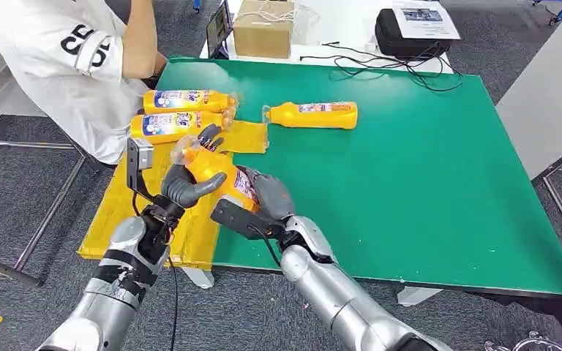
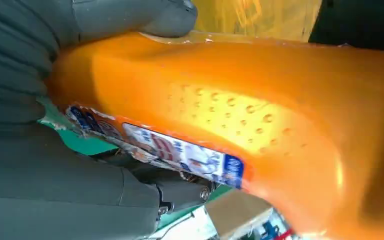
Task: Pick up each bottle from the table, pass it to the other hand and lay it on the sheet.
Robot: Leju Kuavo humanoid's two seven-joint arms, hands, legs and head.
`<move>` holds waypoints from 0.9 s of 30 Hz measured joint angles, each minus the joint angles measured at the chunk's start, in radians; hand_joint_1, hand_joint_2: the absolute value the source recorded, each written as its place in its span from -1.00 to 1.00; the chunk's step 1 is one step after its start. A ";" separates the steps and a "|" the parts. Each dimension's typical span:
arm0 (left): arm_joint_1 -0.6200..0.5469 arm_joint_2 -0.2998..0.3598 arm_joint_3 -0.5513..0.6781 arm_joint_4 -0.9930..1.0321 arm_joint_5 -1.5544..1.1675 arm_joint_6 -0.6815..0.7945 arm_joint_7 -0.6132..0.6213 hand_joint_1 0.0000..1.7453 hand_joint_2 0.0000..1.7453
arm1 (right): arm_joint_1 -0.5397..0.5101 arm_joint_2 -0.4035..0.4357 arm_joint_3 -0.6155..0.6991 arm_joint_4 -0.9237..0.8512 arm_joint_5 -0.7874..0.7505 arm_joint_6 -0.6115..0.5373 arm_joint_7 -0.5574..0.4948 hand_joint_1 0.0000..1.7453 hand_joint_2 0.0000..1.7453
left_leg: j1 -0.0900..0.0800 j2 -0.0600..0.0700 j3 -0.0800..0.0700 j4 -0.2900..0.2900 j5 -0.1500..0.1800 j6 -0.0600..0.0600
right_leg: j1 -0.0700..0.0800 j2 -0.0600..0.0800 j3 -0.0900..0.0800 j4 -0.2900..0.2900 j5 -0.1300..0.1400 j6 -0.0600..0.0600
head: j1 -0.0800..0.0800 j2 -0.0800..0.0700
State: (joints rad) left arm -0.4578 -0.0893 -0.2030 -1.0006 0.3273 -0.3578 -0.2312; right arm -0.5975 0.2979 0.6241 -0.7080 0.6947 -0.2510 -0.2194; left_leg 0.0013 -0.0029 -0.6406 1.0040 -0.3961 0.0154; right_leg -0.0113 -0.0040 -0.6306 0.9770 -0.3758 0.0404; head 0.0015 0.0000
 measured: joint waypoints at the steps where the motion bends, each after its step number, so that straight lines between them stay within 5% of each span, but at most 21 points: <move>1: 0.000 0.002 -0.002 -0.002 0.003 -0.002 0.002 -1.00 1.00 | 0.001 0.000 0.000 0.002 0.000 0.001 0.000 1.00 1.00 | 0.000 0.000 0.000 0.000 0.000 0.000 | 0.000 0.000 0.000 0.000 0.000 0.000 | 0.000 0.000; 9: -0.004 0.010 -0.016 -0.004 0.016 -0.016 0.006 -1.00 1.00 | 0.001 0.001 0.000 0.007 0.003 0.011 -0.014 1.00 1.00 | 0.000 0.000 0.000 0.000 0.000 0.000 | 0.000 0.000 0.000 0.000 0.000 0.000 | 0.000 0.000; 10: -0.005 0.010 -0.017 -0.004 0.016 -0.017 0.006 -0.40 1.00 | 0.001 0.001 0.000 0.007 0.003 0.011 -0.014 1.00 1.00 | 0.000 0.000 0.000 0.000 0.000 0.000 | 0.000 0.000 0.000 0.000 0.000 0.000 | 0.000 0.000; 11: -0.006 0.011 -0.017 -0.004 0.016 -0.018 0.006 1.00 1.00 | 0.001 0.001 0.000 0.007 0.003 0.011 -0.014 1.00 1.00 | 0.000 0.000 0.000 0.000 0.000 0.000 | 0.000 0.000 0.000 0.000 0.000 0.000 | 0.000 0.000; 17: -0.024 0.019 -0.035 0.006 0.019 -0.061 -0.005 1.00 1.00 | -0.007 0.008 0.000 0.007 -0.003 0.008 -0.010 1.00 1.00 | 0.000 0.000 0.000 0.000 0.000 0.000 | 0.000 0.000 0.000 0.000 0.000 0.000 | 0.000 0.000; 18: -0.029 0.020 -0.037 0.010 0.025 -0.070 -0.010 1.00 1.00 | -0.012 0.010 0.000 0.007 -0.004 0.006 -0.005 -0.12 1.00 | 0.000 0.000 0.000 0.000 0.000 0.000 | 0.000 0.000 0.000 0.000 0.000 0.000 | 0.000 0.000; 19: -0.034 0.021 -0.038 0.014 0.032 -0.075 -0.011 1.00 1.00 | -0.017 0.011 -0.001 0.007 -0.007 0.005 0.000 -1.00 1.00 | 0.000 0.000 0.000 0.000 0.000 0.000 | 0.000 0.000 0.000 0.000 0.000 0.000 | 0.000 0.000; 27: -0.043 0.020 -0.042 0.039 0.084 -0.064 0.005 1.00 1.00 | -0.035 0.020 -0.024 -0.020 -0.075 -0.023 0.028 -1.00 1.00 | 0.000 0.000 0.000 0.000 0.000 0.000 | 0.000 0.000 0.000 0.000 0.000 0.000 | 0.000 0.000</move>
State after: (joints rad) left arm -0.5008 -0.0694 -0.2445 -0.9621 0.4113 -0.4219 -0.2258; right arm -0.6324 0.3182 0.6004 -0.7279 0.6195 -0.2735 -0.1915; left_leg 0.0014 -0.0029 -0.6405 1.0040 -0.3958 0.0151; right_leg -0.0112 -0.0041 -0.6306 0.9773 -0.3756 0.0405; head 0.0015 0.0000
